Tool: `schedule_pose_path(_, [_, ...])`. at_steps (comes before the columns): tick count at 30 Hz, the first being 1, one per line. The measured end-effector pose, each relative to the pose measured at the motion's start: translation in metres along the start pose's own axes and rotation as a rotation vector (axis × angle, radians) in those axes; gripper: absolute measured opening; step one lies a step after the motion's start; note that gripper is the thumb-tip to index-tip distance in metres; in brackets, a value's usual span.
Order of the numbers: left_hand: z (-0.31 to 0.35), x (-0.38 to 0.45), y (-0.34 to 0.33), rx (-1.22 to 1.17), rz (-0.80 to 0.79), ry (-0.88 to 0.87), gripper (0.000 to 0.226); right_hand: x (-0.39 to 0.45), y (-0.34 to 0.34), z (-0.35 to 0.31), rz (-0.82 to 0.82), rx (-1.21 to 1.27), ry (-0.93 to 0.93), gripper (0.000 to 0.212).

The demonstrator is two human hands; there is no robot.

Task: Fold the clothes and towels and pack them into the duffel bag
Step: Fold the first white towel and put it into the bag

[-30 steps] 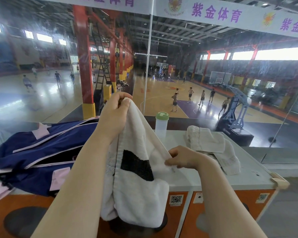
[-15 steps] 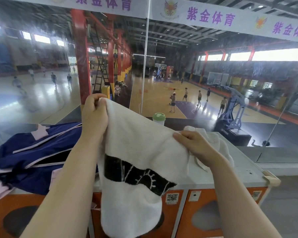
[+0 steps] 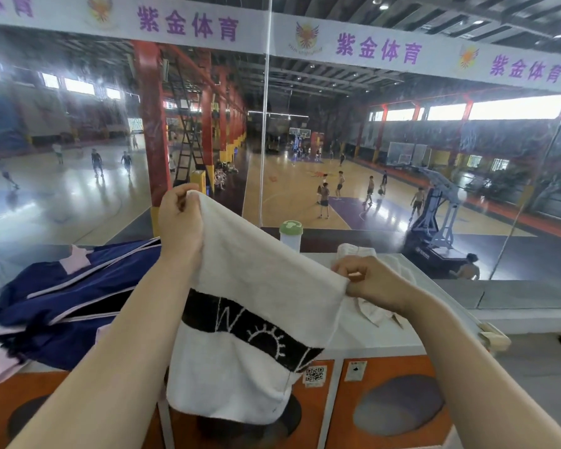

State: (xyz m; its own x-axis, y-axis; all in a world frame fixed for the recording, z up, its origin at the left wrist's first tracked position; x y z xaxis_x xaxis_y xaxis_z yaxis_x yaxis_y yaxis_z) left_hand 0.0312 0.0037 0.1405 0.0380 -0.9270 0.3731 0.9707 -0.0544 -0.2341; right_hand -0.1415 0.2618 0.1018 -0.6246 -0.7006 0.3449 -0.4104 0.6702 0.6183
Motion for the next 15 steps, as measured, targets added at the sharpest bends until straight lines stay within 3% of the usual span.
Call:
schedule_pose_path(4, [0.007, 0.015, 0.006, 0.017, 0.010, 0.013, 0.020, 0.012, 0.012, -0.008, 0.226, 0.068, 0.102, 0.019])
schedule_pose_path(8, [0.010, 0.027, 0.011, -0.044, -0.001, 0.164, 0.025, 0.010, 0.027, -0.022, 0.141, 0.290, 0.050, 0.018])
schedule_pose_path(12, [0.008, 0.027, 0.010, -0.079, -0.118, 0.230, 0.022, 0.015, 0.043, -0.031, 0.089, 0.232, 0.066, 0.009])
schedule_pose_path(15, [0.007, 0.027, 0.007, -0.088, -0.122, 0.234, 0.021, 0.020, 0.052, -0.038, 0.098, 0.234, 0.099, 0.007])
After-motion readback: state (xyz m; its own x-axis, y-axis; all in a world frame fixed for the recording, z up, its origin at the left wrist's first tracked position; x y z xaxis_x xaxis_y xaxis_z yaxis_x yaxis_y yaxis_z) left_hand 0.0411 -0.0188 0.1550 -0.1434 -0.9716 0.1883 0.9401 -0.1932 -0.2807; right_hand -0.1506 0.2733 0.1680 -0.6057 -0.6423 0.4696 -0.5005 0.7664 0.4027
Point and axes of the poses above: each hand's wrist, its own x-axis towards the middle knuckle, its own y-axis out of the back of the hand, z = x × y, the point moved 2 cm from there along x, towards the middle knuckle, and after that the axes turned 14 degrees about z, right-handed, at the moved point
